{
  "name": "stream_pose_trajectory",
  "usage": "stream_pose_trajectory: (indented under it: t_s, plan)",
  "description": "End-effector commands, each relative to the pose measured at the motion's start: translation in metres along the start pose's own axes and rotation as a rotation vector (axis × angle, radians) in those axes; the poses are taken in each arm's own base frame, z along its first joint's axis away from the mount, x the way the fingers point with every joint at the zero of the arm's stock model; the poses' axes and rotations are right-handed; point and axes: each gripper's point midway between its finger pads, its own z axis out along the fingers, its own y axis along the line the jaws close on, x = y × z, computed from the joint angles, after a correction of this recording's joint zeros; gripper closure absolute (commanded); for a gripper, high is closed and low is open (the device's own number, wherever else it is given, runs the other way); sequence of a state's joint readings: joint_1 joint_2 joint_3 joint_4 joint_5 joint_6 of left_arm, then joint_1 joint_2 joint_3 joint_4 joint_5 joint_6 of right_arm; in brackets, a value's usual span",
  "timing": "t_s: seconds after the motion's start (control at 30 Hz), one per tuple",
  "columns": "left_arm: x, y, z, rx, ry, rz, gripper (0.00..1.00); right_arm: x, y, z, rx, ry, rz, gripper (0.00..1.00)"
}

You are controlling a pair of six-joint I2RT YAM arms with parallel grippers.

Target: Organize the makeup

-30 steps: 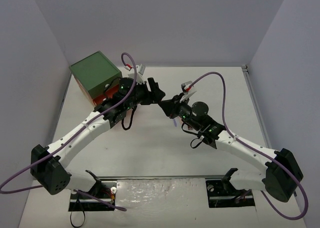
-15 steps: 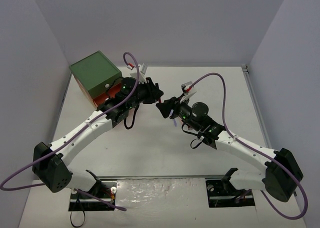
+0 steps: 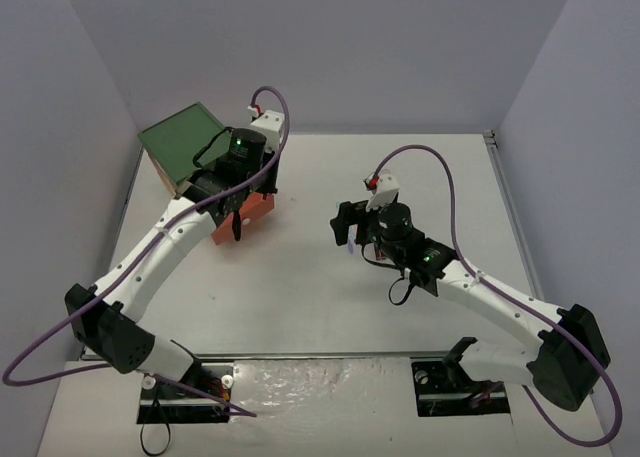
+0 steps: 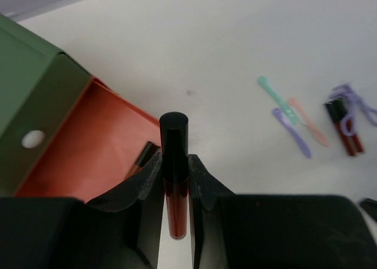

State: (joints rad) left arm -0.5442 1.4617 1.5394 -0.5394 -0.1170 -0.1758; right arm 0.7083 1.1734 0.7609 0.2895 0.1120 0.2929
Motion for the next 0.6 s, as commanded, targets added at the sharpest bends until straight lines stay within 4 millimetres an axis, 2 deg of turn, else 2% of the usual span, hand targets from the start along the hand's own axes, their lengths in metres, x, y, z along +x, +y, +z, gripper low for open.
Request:
stream_pose_trajectory:
  t_s: [0.0,0.1,0.23,0.4,0.57]
  plan:
    - [0.013,0.058,0.013,-0.113,0.151,0.242,1.00,-0.008,-0.031,-0.008,0.094,0.006,-0.003,0.15]
    - [0.021,0.076,0.030,-0.164,0.220,0.328,0.98,0.004,-0.044,-0.008,0.123,0.048,0.016,0.15]
    - [0.037,0.095,0.052,-0.201,0.302,0.359,0.89,0.017,-0.052,-0.007,0.150,0.100,0.014,0.17]
    - [0.036,0.100,0.057,-0.218,0.298,0.334,0.56,0.040,-0.062,0.000,0.183,0.187,0.020,0.25]
    - [0.019,0.101,0.039,-0.246,0.216,0.267,0.28,0.060,-0.071,0.010,0.207,0.260,0.038,0.38]
